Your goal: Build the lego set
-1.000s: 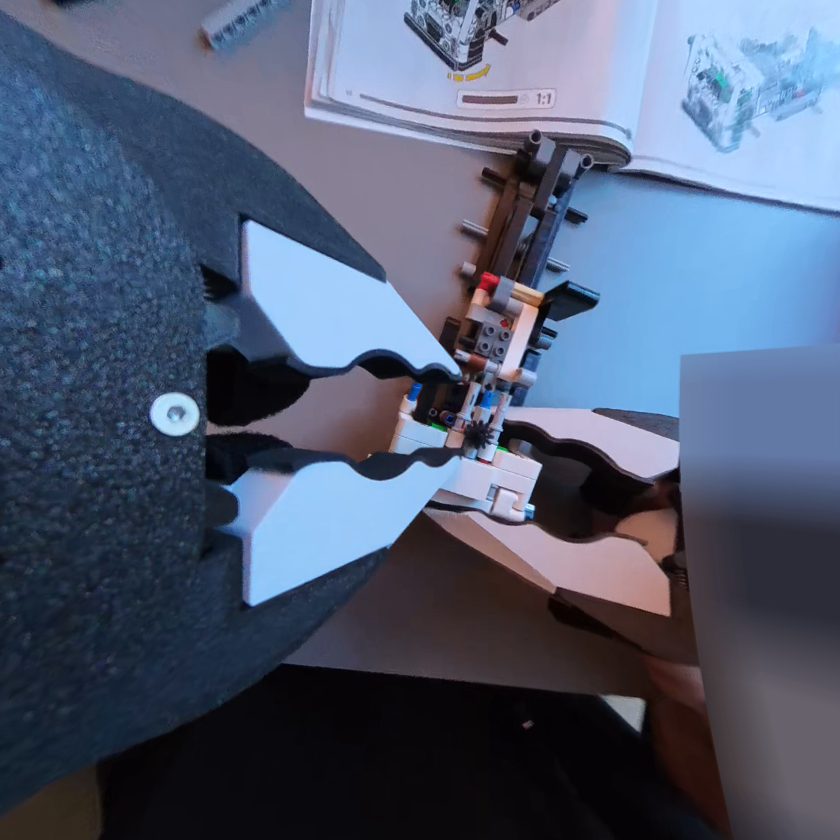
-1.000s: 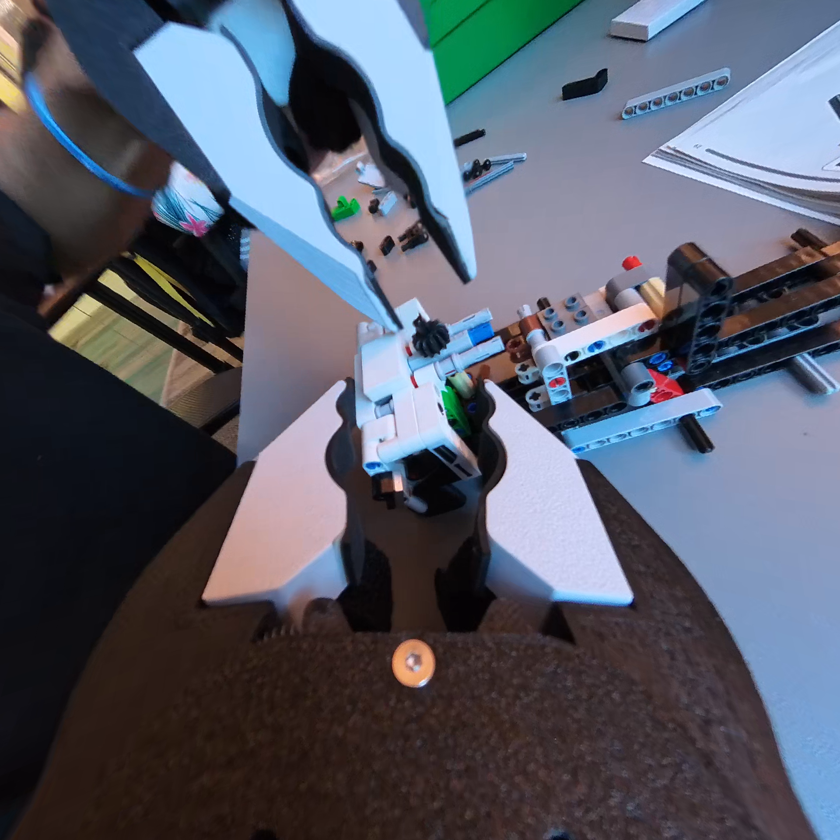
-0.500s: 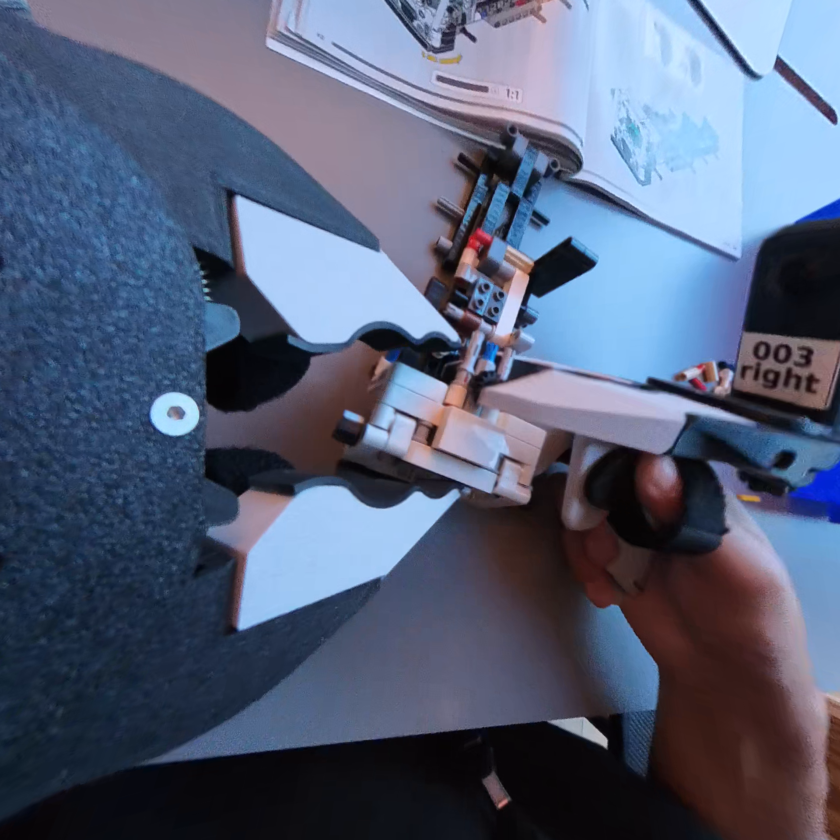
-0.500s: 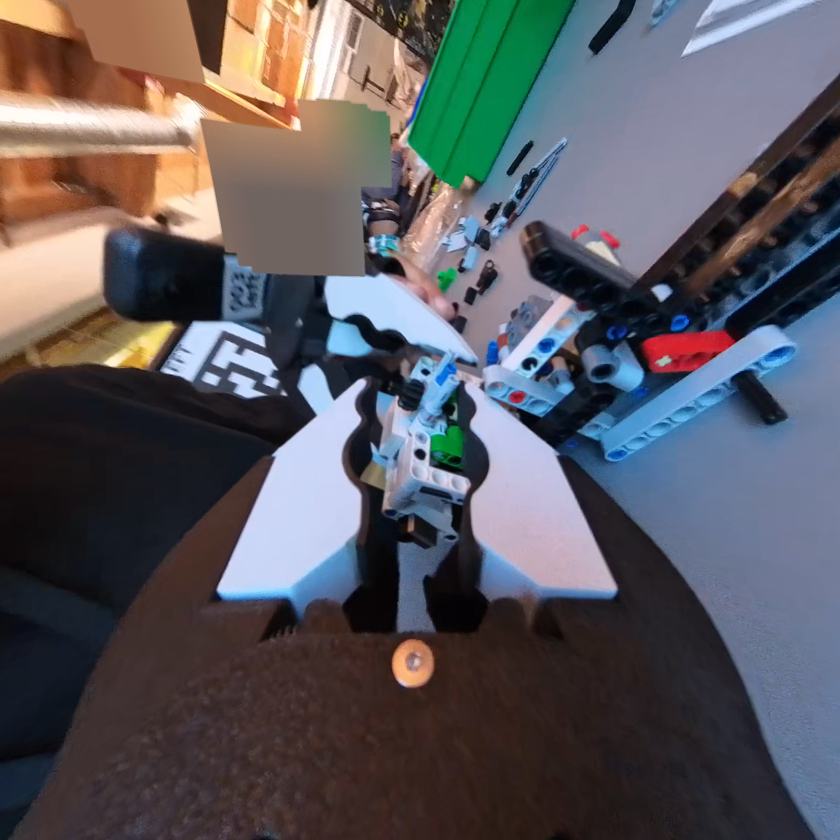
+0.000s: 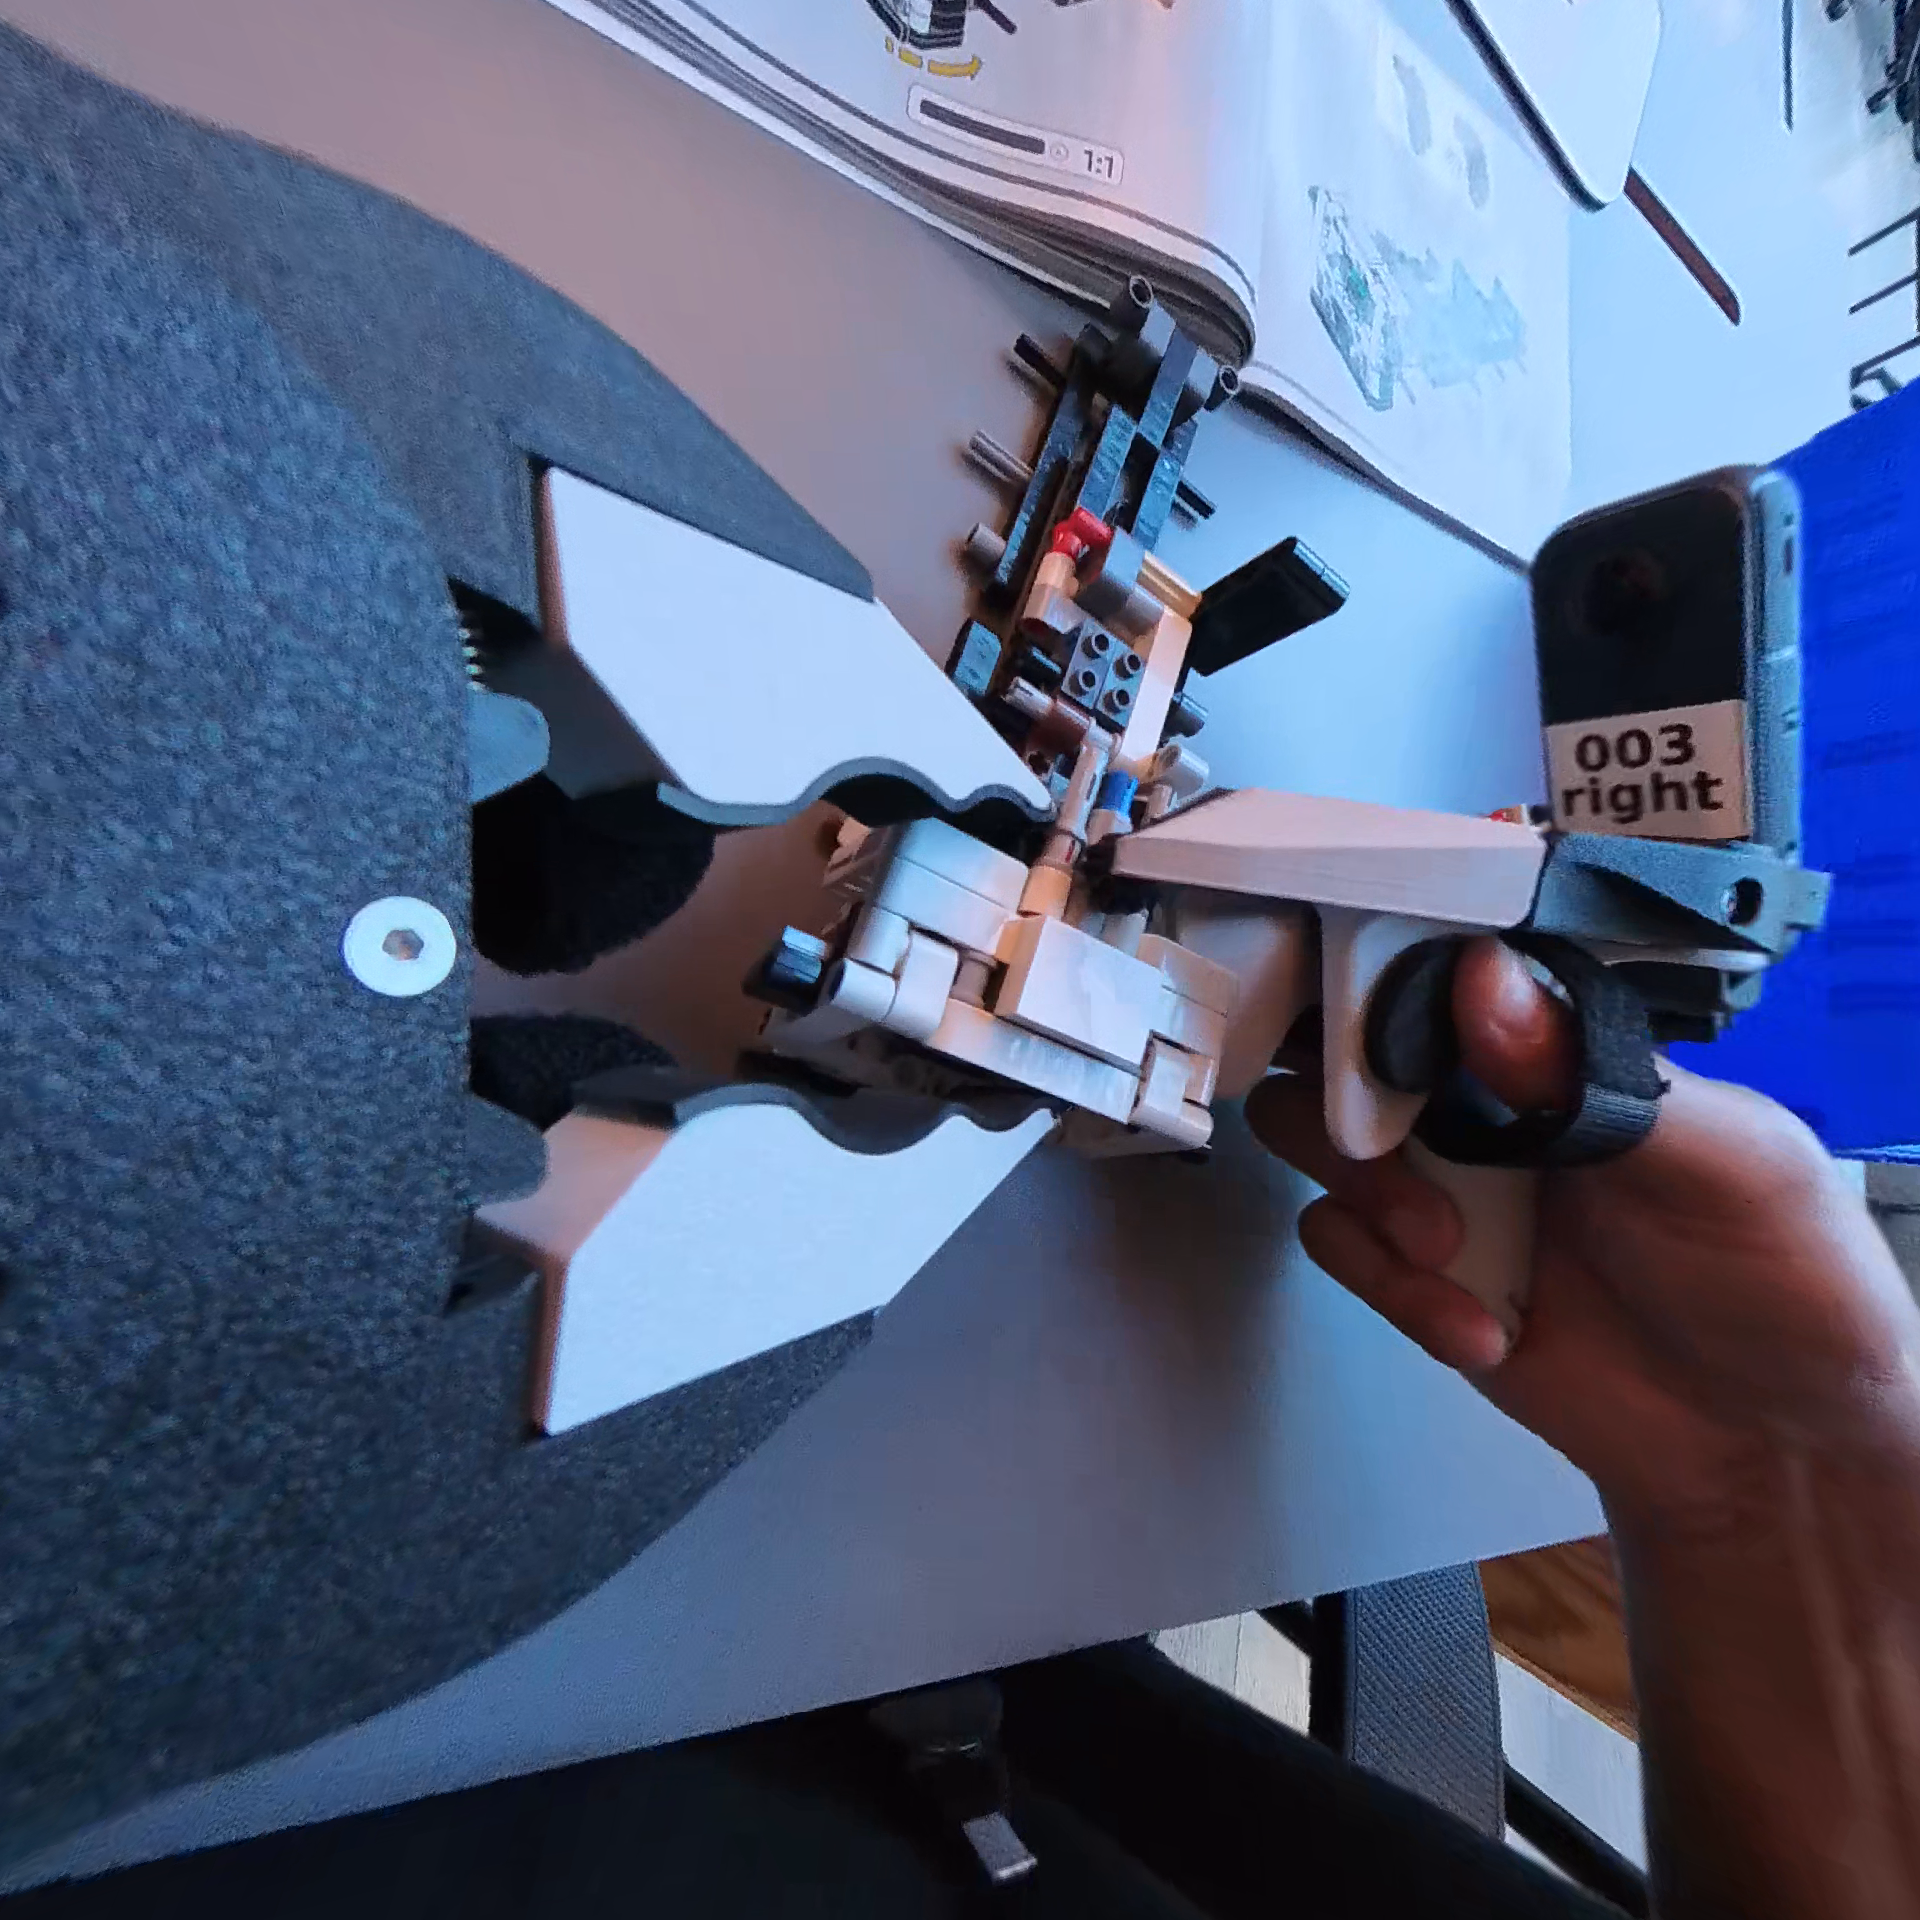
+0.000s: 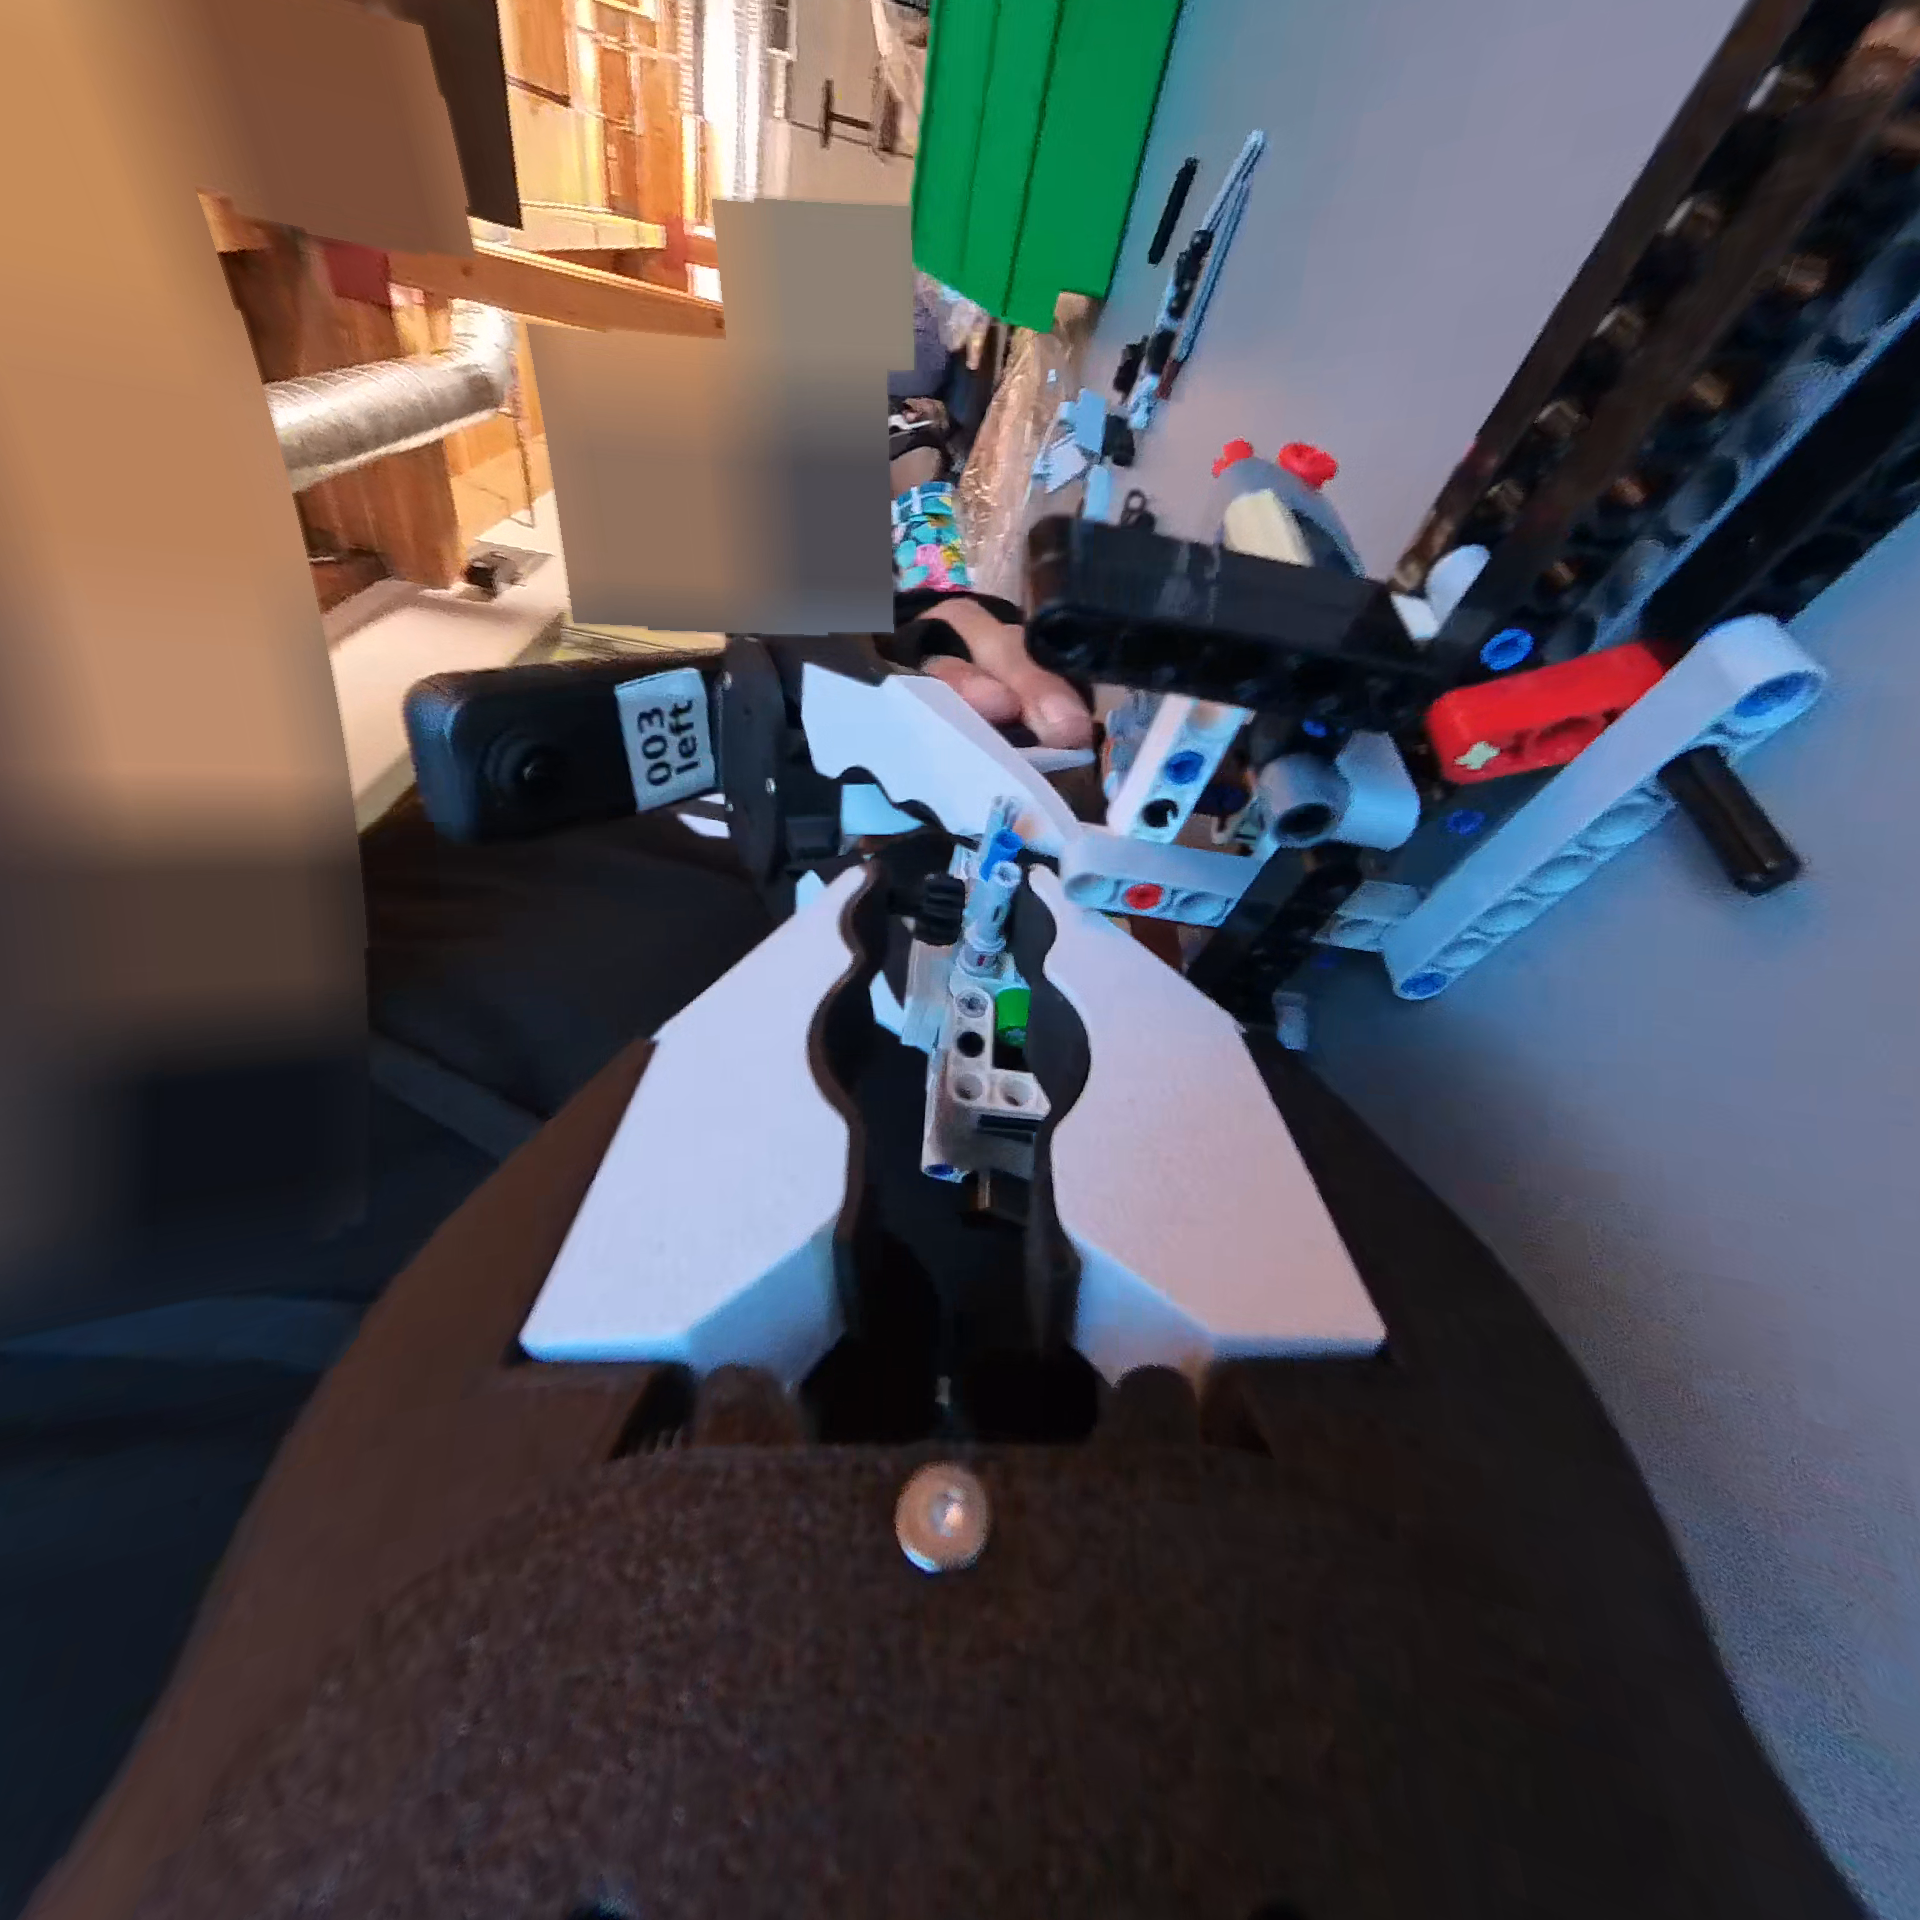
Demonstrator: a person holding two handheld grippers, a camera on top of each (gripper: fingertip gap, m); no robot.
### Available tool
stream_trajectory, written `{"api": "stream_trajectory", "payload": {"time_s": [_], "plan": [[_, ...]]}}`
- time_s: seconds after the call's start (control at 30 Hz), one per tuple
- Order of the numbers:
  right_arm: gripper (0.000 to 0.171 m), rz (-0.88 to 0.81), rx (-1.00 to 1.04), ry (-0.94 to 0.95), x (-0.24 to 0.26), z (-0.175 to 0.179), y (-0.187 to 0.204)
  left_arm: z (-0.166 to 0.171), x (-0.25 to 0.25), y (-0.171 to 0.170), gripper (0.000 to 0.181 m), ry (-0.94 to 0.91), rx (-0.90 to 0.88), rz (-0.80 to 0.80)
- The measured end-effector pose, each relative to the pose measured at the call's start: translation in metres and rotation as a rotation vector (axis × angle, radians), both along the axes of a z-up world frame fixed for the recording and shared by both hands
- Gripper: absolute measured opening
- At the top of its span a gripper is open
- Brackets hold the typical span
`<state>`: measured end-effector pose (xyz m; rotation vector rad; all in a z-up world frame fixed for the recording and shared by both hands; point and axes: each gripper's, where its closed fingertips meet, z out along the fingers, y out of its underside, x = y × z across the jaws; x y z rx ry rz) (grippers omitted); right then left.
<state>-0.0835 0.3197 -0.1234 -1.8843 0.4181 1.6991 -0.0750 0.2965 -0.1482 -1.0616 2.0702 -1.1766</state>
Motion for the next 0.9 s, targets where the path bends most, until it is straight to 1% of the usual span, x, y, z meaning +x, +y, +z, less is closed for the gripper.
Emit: {"api": "stream_trajectory", "payload": {"time_s": [0.03,0.1,0.27,0.37,0.47,0.53,0.57,0.6,0.67,0.77,0.8,0.87,0.9], "plan": [[0.021,0.005,0.008,0.014,0.001,0.000,-0.001,0.000,0.000,0.000,0.047,0.002,0.002,0.001],[0.017,0.005,0.029,-0.002,0.001,-0.002,-0.001,0.000,0.001,-0.001,0.047,0.001,-0.005,-0.002],[0.017,0.011,0.048,-0.018,0.000,-0.002,-0.002,0.000,0.001,-0.001,0.047,0.001,-0.028,-0.012],[0.017,0.005,0.036,0.015,0.001,-0.002,-0.001,0.000,0.001,-0.001,0.047,0.004,-0.032,-0.013],[0.018,0.017,0.058,-0.089,0.001,-0.003,-0.001,-0.001,0.000,-0.002,0.047,0.012,-0.048,-0.017],[0.046,0.043,0.072,-0.064,-0.001,0.009,-0.006,-0.001,0.000,-0.004,0.046,0.016,-0.053,-0.026],[0.048,0.051,0.069,-0.101,-0.002,0.010,-0.009,-0.001,-0.001,-0.006,0.046,0.023,-0.061,-0.037],[0.044,0.055,0.076,-0.176,-0.003,0.006,-0.012,-0.001,-0.002,-0.008,0.046,0.032,-0.070,-0.051],[0.045,0.062,0.070,-0.230,-0.004,0.004,-0.018,-0.003,-0.004,-0.014,0.045,0.043,-0.067,-0.074],[0.033,0.047,0.084,-0.320,-0.001,-0.004,-0.021,-0.005,-0.007,-0.018,0.042,0.049,-0.049,-0.100],[0.031,0.032,0.084,-0.324,-0.001,-0.005,-0.020,-0.006,-0.007,-0.018,0.042,0.051,-0.045,-0.103],[0.030,-0.001,0.040,-0.255,0.000,-0.003,-0.017,-0.007,-0.006,-0.016,0.042,0.048,-0.027,-0.097],[0.031,-0.028,0.039,-0.274,0.002,-0.003,-0.015,-0.007,-0.006,-0.014,0.042,0.042,-0.018,-0.086]]}}
